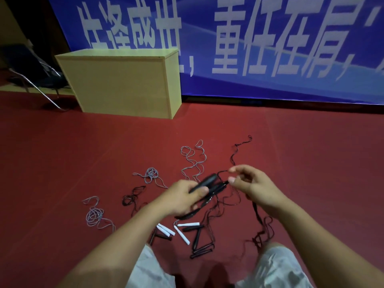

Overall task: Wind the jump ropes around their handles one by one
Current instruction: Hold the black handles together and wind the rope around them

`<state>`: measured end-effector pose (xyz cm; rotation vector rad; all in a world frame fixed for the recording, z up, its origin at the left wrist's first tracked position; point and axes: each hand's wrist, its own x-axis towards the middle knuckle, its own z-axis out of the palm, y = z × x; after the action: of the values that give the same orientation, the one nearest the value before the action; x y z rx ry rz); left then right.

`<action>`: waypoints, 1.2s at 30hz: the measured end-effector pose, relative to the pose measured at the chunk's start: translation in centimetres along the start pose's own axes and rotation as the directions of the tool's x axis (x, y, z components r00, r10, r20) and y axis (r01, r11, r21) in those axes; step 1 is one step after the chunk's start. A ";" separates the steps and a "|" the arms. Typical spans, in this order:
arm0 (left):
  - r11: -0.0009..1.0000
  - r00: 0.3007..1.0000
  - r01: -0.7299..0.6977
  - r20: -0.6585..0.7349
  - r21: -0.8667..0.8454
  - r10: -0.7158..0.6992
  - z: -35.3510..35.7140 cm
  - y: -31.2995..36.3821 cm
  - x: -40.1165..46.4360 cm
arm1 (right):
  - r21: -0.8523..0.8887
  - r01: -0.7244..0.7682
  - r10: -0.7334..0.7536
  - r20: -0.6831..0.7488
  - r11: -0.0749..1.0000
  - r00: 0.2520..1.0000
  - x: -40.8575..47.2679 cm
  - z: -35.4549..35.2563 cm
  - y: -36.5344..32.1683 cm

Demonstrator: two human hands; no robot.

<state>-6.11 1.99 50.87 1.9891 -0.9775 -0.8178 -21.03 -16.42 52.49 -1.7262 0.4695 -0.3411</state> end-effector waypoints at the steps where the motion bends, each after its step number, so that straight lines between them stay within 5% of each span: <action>1: 1.000 0.997 -0.008 0.078 -0.007 0.008 0.5 0.4 -0.4 | 0.007 0.003 -0.003 0.004 1.000 1.000 0.0 0.5 -0.5; 6: 0.958 0.987 0.037 0.159 -0.285 0.009 2.4 1.5 -1.3 | -0.370 -0.039 0.051 0.023 0.928 0.998 -0.5 1.8 -0.4; 14: 0.870 0.948 0.180 0.317 -0.458 -0.028 3.3 0.4 -2.9 | -0.106 -0.156 0.159 0.021 0.982 0.987 -1.8 2.4 1.7; 25: 0.929 0.958 0.119 0.287 -0.349 -0.015 6.4 -0.4 -5.9 | -0.199 -0.171 0.161 -0.065 0.965 0.985 -5.1 2.5 2.6; 31: 0.946 0.952 0.151 0.302 -0.288 -0.060 8.0 -0.8 -9.0 | -0.290 -0.100 0.112 0.026 0.952 0.993 -8.1 1.8 3.0; 36: 0.944 0.939 0.187 0.332 -0.272 -0.090 9.4 -1.6 -11.7 | -0.002 -0.097 0.095 0.186 0.995 0.978 -9.5 1.2 3.7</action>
<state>-18.81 9.22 47.24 1.7084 -0.8309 -1.3155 -29.27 -11.39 48.94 -1.7033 0.4130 -0.1105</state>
